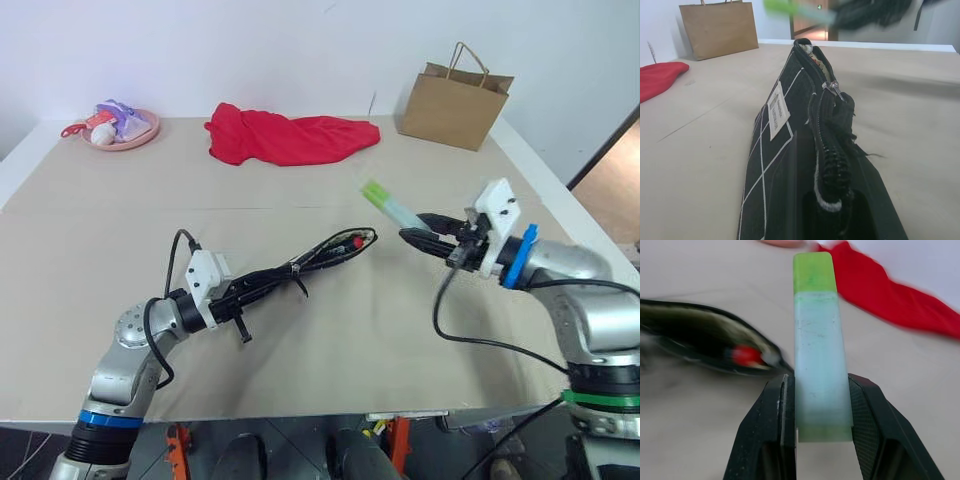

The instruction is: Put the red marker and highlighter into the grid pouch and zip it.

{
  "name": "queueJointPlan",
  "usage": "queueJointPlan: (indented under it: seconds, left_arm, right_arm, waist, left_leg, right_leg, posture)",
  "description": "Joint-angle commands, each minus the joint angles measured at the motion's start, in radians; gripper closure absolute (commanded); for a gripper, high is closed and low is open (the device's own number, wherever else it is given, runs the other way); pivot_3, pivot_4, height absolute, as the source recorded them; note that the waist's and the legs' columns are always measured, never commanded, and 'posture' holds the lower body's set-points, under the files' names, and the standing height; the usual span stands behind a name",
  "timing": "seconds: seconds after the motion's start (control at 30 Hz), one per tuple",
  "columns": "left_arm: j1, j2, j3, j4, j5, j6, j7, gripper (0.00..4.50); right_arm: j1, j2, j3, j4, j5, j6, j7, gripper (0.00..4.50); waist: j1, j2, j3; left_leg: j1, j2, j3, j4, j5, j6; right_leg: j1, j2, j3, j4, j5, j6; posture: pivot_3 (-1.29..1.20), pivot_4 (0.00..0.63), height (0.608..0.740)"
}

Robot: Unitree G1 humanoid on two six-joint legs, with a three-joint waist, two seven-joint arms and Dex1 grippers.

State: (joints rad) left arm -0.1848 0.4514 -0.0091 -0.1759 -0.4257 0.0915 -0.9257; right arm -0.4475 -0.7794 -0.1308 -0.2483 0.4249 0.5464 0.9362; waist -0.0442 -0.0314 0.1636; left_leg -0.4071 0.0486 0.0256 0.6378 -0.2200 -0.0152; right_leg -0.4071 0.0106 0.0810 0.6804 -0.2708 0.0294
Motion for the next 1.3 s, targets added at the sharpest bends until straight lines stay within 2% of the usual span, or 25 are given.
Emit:
queueJointPlan:
  seconds: [0.03,0.13,0.27,0.53,0.87,1.1,1.3]
  left_arm:
    - [0.006,0.003,0.003,-0.013,0.003,-0.028,-0.007,4.50]
    - [0.009,0.002,0.003,-0.014,0.004,-0.030,-0.007,4.50]
    - [0.009,0.000,0.003,-0.016,0.005,-0.029,-0.003,4.50]
    - [-0.002,-0.003,0.000,-0.025,0.006,-0.020,0.006,4.50]
    - [0.001,0.002,-0.004,-0.036,0.007,-0.011,0.008,4.50]
    - [-0.003,0.005,-0.007,-0.041,0.006,-0.008,0.008,4.50]
    - [-0.007,0.008,-0.011,-0.044,0.005,-0.005,0.005,4.50]
  right_arm:
    - [0.000,-0.117,-0.028,-0.077,0.028,-0.031,0.121,3.41]
    - [0.030,-0.190,0.008,-0.092,0.003,-0.068,0.187,3.41]
    - [0.037,-0.223,0.090,-0.050,-0.101,-0.132,0.188,3.41]
    - [-0.002,-0.171,0.186,0.012,-0.170,-0.181,0.180,3.41]
    - [-0.027,-0.158,0.112,0.010,-0.062,-0.144,0.217,3.41]
    - [-0.062,-0.174,0.170,0.060,-0.143,-0.166,0.217,3.41]
    - [-0.132,-0.140,0.260,0.112,-0.215,-0.200,0.236,3.41]
  waist:
    - [0.002,0.000,0.000]
    - [0.002,-0.001,0.000]
    - [-0.001,0.000,0.000]
    - [-0.001,0.000,0.000]
    - [0.001,0.000,0.000]
    - [0.000,0.000,0.000]
    - [-0.001,0.000,0.000]
  left_leg:
    - [0.000,0.000,0.000,0.000,0.000,0.000]
    - [0.000,0.000,0.001,0.001,0.000,0.000]
    - [0.001,0.001,0.001,0.001,0.000,0.000]
    - [0.001,0.001,0.002,0.000,0.000,0.000]
    - [0.001,0.000,0.001,0.000,0.000,0.000]
    - [0.001,0.001,0.001,0.000,0.000,0.000]
    - [0.001,0.001,0.001,0.000,0.000,0.000]
  right_leg:
    - [0.000,-0.001,0.000,0.000,0.000,0.000]
    - [0.000,-0.001,0.001,-0.001,0.000,0.001]
    - [0.000,0.000,0.001,0.000,-0.001,0.001]
    - [0.000,0.001,0.001,0.000,0.000,0.001]
    - [0.000,0.000,0.001,0.000,0.000,0.000]
    - [0.000,0.001,0.001,0.000,0.000,0.000]
    - [-0.001,0.001,0.001,0.000,0.000,0.000]
  posture:
    - [0.00,0.150,0.740]
    - [0.00,0.150,0.740]
    - [0.00,0.150,0.740]
    - [0.00,0.150,0.740]
    - [0.00,0.150,0.740]
    - [0.00,0.150,0.740]
    - [0.00,0.150,0.740]
